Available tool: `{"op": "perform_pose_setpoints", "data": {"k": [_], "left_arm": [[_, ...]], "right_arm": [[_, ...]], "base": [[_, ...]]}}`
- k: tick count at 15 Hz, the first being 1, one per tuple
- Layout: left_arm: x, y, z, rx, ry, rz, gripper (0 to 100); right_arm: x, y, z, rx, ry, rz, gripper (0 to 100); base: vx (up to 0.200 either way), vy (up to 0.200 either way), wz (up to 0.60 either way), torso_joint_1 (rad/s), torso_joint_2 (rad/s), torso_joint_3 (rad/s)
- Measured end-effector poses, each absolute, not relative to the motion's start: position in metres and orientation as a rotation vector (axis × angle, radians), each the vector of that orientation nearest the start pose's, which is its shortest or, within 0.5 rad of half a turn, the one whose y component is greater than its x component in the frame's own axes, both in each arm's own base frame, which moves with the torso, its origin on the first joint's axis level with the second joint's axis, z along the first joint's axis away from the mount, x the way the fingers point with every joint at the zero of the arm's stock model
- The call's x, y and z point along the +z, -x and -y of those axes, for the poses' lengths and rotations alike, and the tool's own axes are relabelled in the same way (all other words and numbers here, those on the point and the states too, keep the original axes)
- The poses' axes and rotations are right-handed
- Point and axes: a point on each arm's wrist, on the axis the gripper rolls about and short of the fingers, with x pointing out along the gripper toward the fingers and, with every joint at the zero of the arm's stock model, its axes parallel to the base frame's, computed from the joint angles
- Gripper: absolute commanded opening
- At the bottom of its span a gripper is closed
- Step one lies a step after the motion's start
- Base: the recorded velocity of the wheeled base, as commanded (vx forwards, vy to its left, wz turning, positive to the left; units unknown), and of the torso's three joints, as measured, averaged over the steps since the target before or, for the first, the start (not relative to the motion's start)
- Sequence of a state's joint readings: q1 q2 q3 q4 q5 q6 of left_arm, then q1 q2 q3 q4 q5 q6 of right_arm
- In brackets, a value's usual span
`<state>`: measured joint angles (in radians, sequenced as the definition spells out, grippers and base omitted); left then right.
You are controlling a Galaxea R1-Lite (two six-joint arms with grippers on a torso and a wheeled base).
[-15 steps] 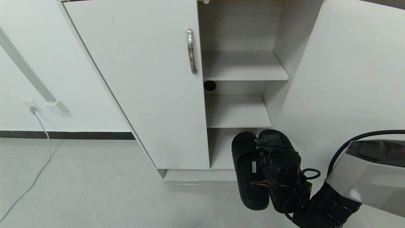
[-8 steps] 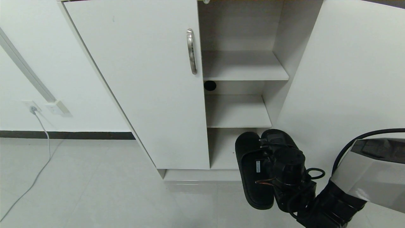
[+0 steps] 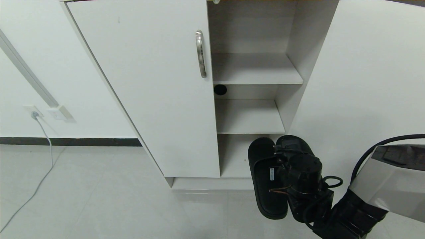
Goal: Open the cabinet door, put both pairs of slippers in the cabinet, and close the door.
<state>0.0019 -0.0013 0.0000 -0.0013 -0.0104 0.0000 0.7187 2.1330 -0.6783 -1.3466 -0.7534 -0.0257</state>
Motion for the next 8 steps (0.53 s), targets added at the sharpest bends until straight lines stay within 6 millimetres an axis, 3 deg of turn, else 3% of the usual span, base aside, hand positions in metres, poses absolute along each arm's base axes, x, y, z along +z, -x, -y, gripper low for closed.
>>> {"op": "perform_pose_setpoints", "data": {"k": [3, 8], "left_arm": [[0.076, 0.023, 0.000, -0.008, 0.001, 0.002, 0], [0.076, 0.023, 0.000, -0.009, 0.000, 0.003, 0]], "right_arm": [[0.088, -0.272, -0.238, 0.019, 0.076, -0.052, 0], [0.102, -0.293, -0.262, 0.035, 0.004, -0.053, 0]], "base": [[0.000, 0.000, 0.00, 0.000, 0.00, 0.000], [0.000, 0.000, 0.00, 0.000, 0.00, 0.000]]}}
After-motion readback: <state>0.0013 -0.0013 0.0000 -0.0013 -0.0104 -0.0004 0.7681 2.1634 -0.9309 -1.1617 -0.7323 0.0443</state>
